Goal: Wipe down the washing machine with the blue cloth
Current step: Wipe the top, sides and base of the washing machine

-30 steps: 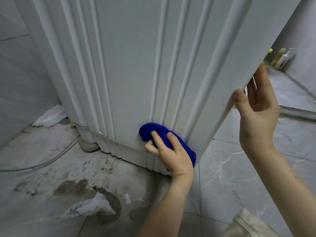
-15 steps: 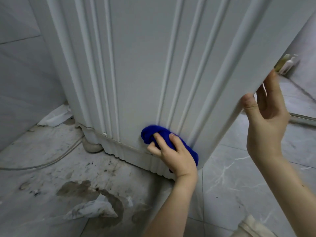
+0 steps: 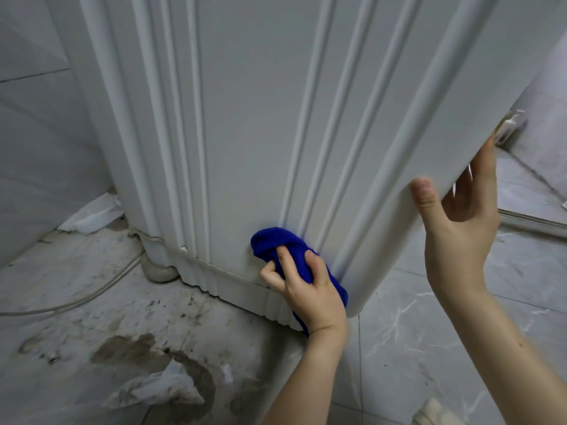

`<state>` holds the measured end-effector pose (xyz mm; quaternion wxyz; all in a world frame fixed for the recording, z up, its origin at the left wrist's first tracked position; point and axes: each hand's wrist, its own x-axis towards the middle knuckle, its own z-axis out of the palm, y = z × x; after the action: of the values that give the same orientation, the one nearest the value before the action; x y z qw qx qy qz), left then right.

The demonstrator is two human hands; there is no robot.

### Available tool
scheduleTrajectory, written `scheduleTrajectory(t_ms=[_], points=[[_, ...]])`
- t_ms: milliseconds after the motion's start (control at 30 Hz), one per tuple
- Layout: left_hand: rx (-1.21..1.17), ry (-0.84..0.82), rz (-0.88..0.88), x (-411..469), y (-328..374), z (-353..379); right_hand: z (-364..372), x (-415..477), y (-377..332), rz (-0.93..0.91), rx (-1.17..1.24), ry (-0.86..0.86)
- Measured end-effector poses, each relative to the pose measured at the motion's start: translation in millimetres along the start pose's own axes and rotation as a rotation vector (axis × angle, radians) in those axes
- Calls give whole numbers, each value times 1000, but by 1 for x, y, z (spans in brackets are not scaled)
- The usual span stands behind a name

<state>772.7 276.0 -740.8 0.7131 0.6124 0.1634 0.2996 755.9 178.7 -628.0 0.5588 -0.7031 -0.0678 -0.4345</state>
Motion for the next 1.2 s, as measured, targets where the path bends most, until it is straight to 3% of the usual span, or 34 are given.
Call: scheduleTrajectory(t_ms=[333,467,600,700,833,967,1200], points=[[-63,-24,-158,1,48,7,-1,-2,-21,148,-45,34],[-33,-158,-73,8,100,5,8,-10,-31,278,-25,125],[115,-339,-217,17,141,-17,10,-8,-51,443,-72,156],[300,-426,-295,24,176,-46,3,0,-84,608,-149,89],[406,-471,-470,21,255,-86,-16,18,-161,796,-296,-43],[488,-447,-535,12,378,-123,-39,49,-278,906,-413,-228],[557,-532,-352,-4,617,-158,-80,139,-492,846,-465,-510]])
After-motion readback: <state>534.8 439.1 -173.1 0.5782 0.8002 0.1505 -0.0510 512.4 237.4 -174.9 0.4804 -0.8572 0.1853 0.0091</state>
